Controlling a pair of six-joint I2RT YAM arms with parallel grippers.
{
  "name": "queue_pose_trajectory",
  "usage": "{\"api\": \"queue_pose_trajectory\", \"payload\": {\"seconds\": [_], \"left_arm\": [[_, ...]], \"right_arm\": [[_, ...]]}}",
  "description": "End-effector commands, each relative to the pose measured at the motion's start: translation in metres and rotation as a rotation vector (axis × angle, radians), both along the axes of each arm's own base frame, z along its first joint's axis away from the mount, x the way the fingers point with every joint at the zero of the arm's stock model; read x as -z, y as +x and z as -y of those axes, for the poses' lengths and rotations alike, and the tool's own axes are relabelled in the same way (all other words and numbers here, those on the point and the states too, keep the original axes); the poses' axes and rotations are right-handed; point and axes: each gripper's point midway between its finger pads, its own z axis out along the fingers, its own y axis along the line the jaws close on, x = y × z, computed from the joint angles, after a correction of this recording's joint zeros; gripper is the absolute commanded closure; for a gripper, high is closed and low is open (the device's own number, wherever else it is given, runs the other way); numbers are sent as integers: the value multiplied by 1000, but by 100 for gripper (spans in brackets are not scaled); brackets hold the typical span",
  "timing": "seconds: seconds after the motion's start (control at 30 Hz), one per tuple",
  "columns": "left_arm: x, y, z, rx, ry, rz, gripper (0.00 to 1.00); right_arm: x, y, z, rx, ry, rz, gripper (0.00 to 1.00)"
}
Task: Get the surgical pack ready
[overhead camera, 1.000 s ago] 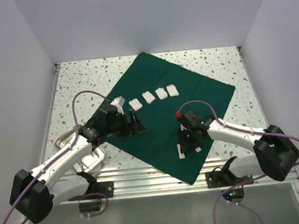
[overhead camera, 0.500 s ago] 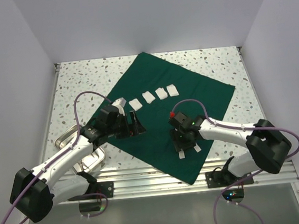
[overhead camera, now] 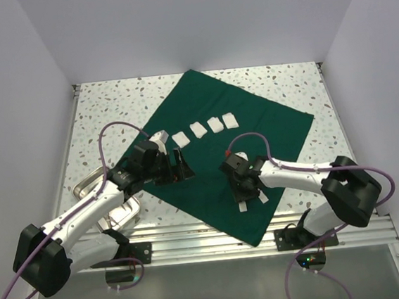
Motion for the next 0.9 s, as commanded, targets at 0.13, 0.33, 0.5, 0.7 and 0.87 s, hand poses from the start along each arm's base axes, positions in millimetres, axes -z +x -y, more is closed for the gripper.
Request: {"api": "queue_pose_trajectory", "payload": {"seconds": [0.13, 0.33, 0.5, 0.7, 0.87], "left_arm": [[-7, 0, 3, 34, -8, 48, 10], [-4, -1, 1, 35, -1, 42, 10], [-2, -2, 1, 38, 1, 38, 10], [-2, -3, 1, 36, -2, 35, 10], [1, -5, 1, 38, -3, 29, 10]], "right_arm": [[-5, 7, -6, 31, -64, 53, 60], [-3, 4, -3, 40, -89, 58, 60], [-1, 1, -6, 37, -67, 50, 60], [3, 0, -7, 33, -66, 46, 67], [-5, 4, -6, 37, -57, 76, 74]]}}
